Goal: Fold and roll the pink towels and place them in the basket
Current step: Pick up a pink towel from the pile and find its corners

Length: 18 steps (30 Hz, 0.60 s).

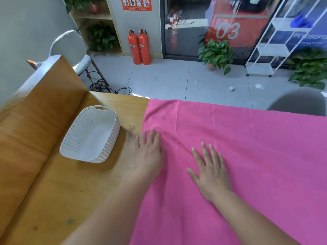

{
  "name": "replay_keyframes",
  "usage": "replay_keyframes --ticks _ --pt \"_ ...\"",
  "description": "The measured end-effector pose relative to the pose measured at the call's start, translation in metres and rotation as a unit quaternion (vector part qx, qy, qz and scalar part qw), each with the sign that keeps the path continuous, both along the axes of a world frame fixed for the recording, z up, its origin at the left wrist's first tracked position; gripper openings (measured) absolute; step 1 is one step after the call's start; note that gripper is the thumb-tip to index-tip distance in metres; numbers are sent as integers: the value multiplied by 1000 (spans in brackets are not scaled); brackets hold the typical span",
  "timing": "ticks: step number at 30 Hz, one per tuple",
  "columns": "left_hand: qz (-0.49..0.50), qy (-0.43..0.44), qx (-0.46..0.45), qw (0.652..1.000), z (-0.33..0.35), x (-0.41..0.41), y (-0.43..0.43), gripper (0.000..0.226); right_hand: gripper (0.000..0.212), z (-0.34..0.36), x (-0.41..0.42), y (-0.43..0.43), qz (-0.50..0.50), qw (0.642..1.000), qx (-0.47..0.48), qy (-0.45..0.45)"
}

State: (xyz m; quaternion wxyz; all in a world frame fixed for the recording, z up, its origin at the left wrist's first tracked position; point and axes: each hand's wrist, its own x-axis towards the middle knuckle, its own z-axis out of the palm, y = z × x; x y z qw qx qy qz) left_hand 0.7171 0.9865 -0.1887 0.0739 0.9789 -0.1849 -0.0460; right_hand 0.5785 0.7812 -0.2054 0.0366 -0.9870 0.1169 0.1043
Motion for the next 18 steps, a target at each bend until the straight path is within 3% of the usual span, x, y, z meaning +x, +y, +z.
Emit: replay_keyframes --ticks 5,14,18 --pt "-63 38 7 997 -26 -157 36 66 81 3 -72 12 -26 1000 -2 10" --pt "-18 -13 15 1000 -13 -206 103 68 75 18 -175 20 -19 999 -1 36" --pt "-102 41 65 992 -28 -286 114 68 77 19 -231 35 -22 998 14 53"
